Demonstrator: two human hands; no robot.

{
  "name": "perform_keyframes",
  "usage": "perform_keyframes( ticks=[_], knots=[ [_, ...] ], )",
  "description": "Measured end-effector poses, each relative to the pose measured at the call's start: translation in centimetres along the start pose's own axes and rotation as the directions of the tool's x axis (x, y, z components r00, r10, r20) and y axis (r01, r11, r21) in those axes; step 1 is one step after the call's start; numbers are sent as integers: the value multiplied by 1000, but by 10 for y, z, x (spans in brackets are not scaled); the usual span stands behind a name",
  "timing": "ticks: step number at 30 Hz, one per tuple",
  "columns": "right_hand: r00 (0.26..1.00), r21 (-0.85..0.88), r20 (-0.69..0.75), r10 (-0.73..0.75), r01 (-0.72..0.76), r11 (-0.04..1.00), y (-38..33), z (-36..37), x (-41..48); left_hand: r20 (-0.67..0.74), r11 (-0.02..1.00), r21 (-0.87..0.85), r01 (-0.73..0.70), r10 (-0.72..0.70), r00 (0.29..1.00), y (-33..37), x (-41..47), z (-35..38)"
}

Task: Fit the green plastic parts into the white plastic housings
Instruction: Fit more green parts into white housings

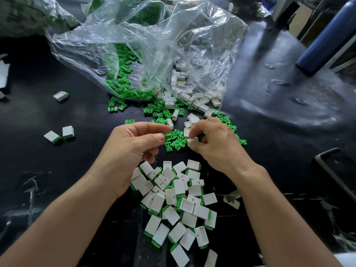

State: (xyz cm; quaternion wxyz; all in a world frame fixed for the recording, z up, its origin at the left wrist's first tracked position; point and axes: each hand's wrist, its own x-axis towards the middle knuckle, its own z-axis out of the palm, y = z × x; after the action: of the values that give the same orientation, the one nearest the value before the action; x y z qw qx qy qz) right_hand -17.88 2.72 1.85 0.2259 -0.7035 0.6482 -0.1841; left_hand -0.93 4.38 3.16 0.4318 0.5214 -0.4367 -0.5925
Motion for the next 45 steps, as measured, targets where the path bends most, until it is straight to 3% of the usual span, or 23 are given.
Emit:
perform_keyframes(
  ticks=[6,11,14,16,19,21,24,34,45],
  knots=[
    [999,99,-47,-17,21,995,3,-4,1,-4,998,70,-5,5,1000,-3,0,2],
    [994,460,-36,-106,111,881,-11,-6,-6,18,994,90,-56,55,998,-6,-2,4],
    [982,501,-10,-187,167,849,-19,0,-8,54,993,87,-79,75,996,-4,-4,7],
    [985,501,-31,-172,165,850,-19,3,-8,2,990,103,-97,98,995,-4,-3,6],
    [980,273,-82,-182,197,942,-15,3,-7,-80,993,56,-101,105,991,-3,0,2],
    [976,53,-9,-219,220,974,-13,4,-7,-87,994,31,-100,103,991,-2,1,1],
    [974,-106,117,-196,208,972,-13,5,-6,-78,995,26,-95,97,992,-2,0,2],
    [992,-176,30,-119,122,977,-7,7,0,-59,997,-1,-72,71,996,-3,1,2],
    [976,-262,47,-214,219,940,-7,9,0,-34,996,-65,-57,55,998,-3,0,1]
  ],
)
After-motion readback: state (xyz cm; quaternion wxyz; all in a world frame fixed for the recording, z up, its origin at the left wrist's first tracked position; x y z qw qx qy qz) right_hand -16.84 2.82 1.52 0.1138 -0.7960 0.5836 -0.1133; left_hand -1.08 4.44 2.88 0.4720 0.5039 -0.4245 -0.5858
